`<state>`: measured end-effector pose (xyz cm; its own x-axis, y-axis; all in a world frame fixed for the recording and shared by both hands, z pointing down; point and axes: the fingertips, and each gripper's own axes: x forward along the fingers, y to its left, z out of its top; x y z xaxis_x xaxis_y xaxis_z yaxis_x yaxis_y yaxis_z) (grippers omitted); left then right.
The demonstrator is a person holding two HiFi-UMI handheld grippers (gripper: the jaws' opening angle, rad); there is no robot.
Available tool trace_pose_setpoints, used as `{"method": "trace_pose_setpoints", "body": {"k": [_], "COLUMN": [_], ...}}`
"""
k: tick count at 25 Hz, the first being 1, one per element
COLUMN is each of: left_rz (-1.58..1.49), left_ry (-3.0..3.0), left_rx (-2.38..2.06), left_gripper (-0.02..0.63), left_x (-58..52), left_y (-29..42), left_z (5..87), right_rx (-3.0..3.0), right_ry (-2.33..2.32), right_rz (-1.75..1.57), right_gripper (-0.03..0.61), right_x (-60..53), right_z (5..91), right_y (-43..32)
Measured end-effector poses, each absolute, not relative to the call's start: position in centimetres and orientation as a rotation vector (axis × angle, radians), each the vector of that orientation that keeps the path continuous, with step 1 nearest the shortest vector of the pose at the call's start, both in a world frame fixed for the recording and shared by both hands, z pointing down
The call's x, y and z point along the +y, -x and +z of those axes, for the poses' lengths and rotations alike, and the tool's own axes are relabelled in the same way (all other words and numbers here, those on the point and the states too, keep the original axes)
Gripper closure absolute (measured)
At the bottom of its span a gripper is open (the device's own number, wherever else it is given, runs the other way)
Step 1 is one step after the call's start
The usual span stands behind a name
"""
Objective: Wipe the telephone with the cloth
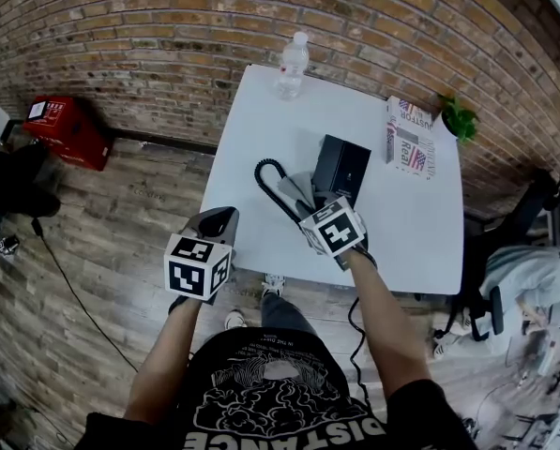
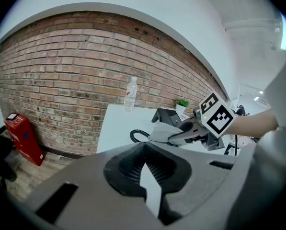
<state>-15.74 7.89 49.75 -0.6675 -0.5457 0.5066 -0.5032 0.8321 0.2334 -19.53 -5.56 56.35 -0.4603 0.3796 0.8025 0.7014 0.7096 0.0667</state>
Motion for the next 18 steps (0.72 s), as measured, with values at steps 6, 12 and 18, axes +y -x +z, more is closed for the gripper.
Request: {"method": "trace_pose_setpoints", "body": {"k": [6,12,18], "left_rz": [-0.085,-0.078,-0.071], "left_ry": [-0.773,-0.787,-0.804], "left_rx": [-2.428,-2.422,-2.422], "left_gripper": [0.607,0.607,0.607], "left_x": [8.2,7.8,6.9], "left_y": [15.1,15.0,15.8], "left_z": [50.0,49.9,49.8], "right_rx": [-2.102,-2.143,-2.266], "right_ry": [0.820,0.806,0.774], "right_rz": [-0.471,-0.439,-0.398], "right_gripper": [0.566,0.566,0.566], "right_x": [-5.1,-5.3,-6.2], "right_z": [57.0,56.2,52.5], "right_y": [18.1,18.1,20.5]}}
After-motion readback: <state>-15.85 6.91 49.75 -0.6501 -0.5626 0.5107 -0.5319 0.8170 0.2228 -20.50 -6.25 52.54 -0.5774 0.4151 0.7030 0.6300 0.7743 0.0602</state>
